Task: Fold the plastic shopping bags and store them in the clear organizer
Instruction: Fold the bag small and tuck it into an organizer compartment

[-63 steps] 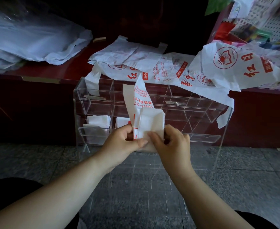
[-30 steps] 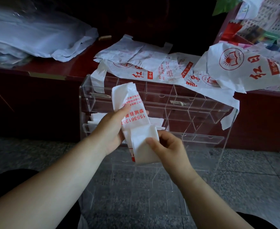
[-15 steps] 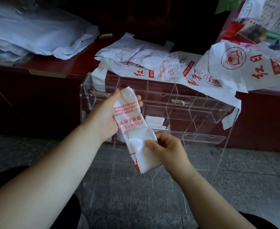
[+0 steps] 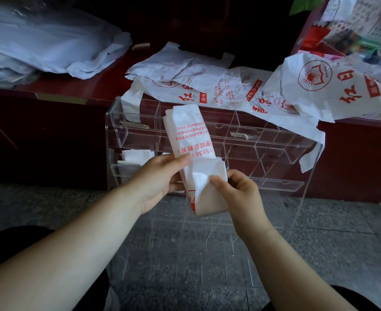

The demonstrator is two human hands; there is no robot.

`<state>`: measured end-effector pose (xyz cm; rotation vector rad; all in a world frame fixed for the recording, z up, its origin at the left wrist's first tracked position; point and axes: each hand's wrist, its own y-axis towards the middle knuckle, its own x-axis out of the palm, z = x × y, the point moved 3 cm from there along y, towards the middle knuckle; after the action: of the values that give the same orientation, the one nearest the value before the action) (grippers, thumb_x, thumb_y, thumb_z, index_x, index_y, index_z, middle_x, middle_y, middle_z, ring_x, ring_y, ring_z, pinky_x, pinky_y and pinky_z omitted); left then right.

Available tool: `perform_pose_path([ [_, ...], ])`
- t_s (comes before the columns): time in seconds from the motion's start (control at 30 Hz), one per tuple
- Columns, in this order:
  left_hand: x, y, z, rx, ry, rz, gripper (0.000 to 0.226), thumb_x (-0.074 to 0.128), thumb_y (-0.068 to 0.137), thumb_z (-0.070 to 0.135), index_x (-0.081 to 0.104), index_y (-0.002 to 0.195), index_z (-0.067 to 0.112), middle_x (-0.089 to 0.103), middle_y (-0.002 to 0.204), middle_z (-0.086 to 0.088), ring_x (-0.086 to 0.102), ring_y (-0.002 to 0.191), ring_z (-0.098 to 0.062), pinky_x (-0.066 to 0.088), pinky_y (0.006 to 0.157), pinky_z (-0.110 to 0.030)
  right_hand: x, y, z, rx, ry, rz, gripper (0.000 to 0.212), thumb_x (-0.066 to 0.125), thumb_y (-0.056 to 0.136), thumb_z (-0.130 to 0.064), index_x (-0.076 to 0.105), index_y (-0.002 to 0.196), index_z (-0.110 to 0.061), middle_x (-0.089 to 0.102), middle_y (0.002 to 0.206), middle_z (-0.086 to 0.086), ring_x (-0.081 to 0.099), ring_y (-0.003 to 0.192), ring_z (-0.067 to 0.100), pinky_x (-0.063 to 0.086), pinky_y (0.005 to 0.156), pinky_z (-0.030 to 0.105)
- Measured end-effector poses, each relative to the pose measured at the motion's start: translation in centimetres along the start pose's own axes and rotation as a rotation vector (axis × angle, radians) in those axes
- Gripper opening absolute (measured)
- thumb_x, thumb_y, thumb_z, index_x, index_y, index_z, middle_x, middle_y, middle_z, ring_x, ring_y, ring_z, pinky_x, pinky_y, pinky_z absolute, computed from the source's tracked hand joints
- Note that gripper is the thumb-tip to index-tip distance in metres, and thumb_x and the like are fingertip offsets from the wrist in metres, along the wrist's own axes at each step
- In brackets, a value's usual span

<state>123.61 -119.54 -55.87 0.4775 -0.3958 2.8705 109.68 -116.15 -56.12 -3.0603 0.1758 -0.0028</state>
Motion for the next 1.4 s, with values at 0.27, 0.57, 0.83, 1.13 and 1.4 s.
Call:
perform_pose_path([
  [0.27,0.8,-0.4,0.1,0.097,0.123,-0.030,0.008,0.059,0.080,0.018,0.063,0.085,0.020,0.070,0.081,0.015,0.066,0.081,0.000,0.052,0.077,-0.017,0.7,-0.1,0.0,-0.055,-0.170,-0.014,0.023,0.065,0.081,-0.007,0.056,0.063,-0.017,0.055,0.064,-0.002,0.047,0.060,0.004,0.039,0.056,0.015],
  [0.57,-1.2,0.5,1.0,0.099,0.078,0.231,0.014,0.057,0.087,0.011,0.060,0.074,0.018,0.066,0.053,0.009,0.060,0.050,-0.007,0.043,0.042,-0.017,0.7,-0.5,0.0,0.011,-0.096,-0.271,0.026,0.059,0.085,-0.008,0.059,0.062,-0.018,0.059,0.059,-0.010,0.051,0.056,-0.002,0.041,0.058,0.011],
  [0.83,-1.8,0.4,1.9,0.158,-0.004,0.258,0.015,0.058,0.085,0.007,0.062,0.073,0.016,0.068,0.058,0.012,0.063,0.063,-0.004,0.050,0.072,-0.024,0.8,-0.8,0.3,-0.028,-0.200,-0.177,0.033,0.066,0.082,-0.011,0.058,0.052,-0.025,0.057,0.059,0.000,0.051,0.064,0.017,0.041,0.059,0.017],
  [1.13,1.2,-1.5,1.3,0.210,0.281,0.008,0.021,0.062,0.079,0.001,0.064,0.074,0.021,0.069,0.063,0.015,0.066,0.062,0.000,0.055,0.060,-0.017,0.7,-0.7,-1.1,-0.085,0.068,-0.157,0.008,0.060,0.086,-0.011,0.059,0.079,-0.015,0.063,0.060,-0.012,0.055,0.056,-0.001,0.044,0.051,0.014],
  [1.4,1.7,-1.8,-0.6,-0.008,0.297,-0.157,0.018,0.064,0.074,0.014,0.056,0.089,0.021,0.069,0.076,0.009,0.065,0.070,-0.001,0.052,0.060,-0.014,-0.9,0.0,-1.3,-0.140,0.124,0.063,0.019,0.053,0.088,-0.001,0.059,0.075,-0.013,0.061,0.053,-0.014,0.050,0.047,-0.003,0.040,0.045,0.013],
])
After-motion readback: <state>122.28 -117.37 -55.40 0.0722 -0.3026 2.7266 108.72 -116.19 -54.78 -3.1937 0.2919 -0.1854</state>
